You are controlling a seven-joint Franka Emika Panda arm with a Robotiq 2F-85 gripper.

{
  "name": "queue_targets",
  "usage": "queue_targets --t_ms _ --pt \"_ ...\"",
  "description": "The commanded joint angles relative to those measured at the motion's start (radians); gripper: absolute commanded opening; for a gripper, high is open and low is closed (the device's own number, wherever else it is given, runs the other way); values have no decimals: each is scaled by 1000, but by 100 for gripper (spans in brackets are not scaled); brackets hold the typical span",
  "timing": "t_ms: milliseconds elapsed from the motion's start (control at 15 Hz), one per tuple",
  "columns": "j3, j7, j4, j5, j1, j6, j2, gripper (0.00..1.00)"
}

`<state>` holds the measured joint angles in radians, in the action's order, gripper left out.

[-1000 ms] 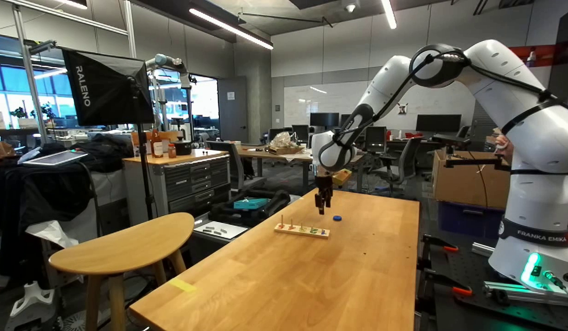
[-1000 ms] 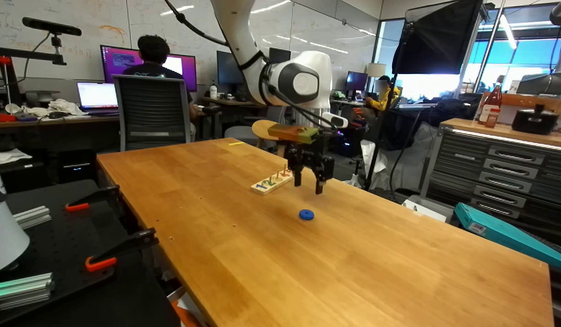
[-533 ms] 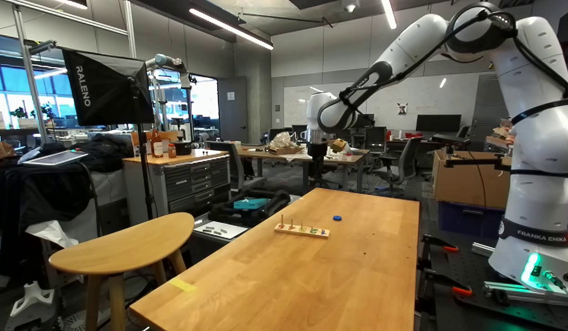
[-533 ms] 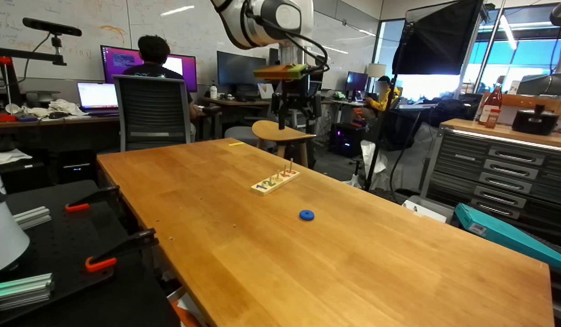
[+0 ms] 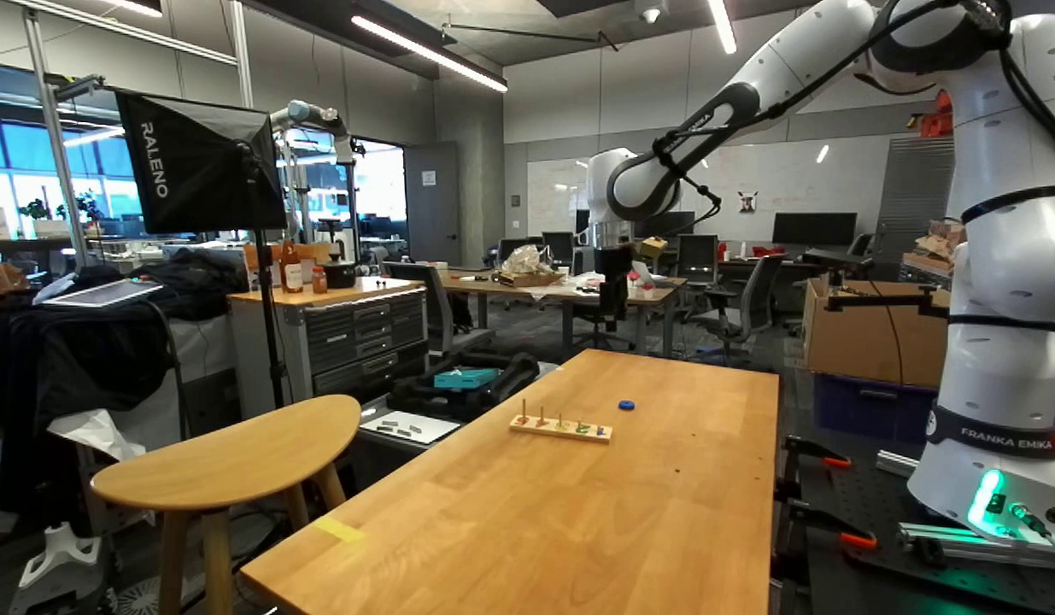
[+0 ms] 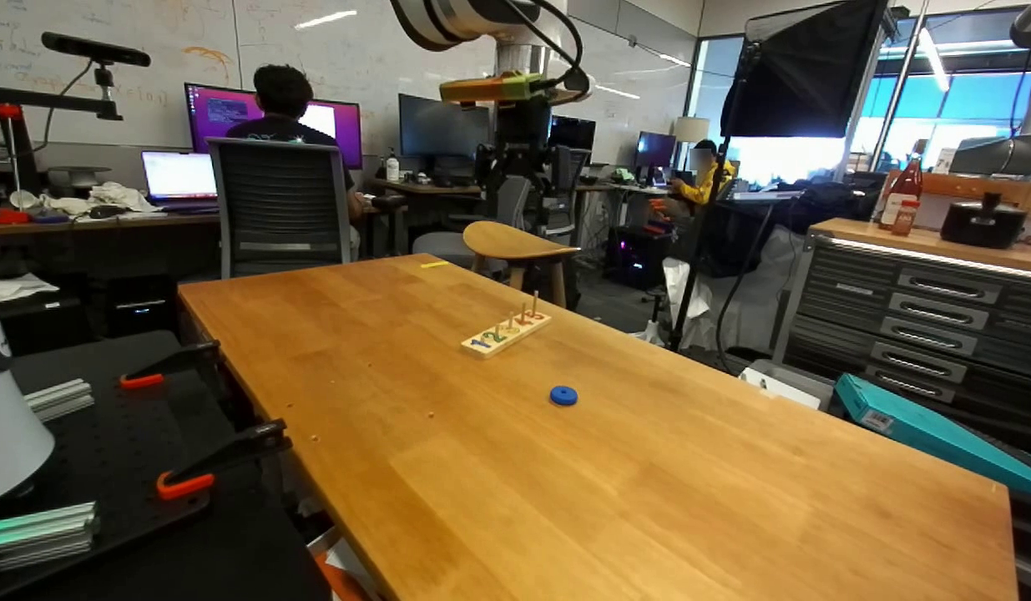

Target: Pick the blue ring and place it on the table

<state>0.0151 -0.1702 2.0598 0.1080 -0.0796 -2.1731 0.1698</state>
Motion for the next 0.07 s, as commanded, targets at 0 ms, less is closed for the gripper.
queue_targets --t_ms 0 --pt "9 -1 3 -2 9 3 -3 100"
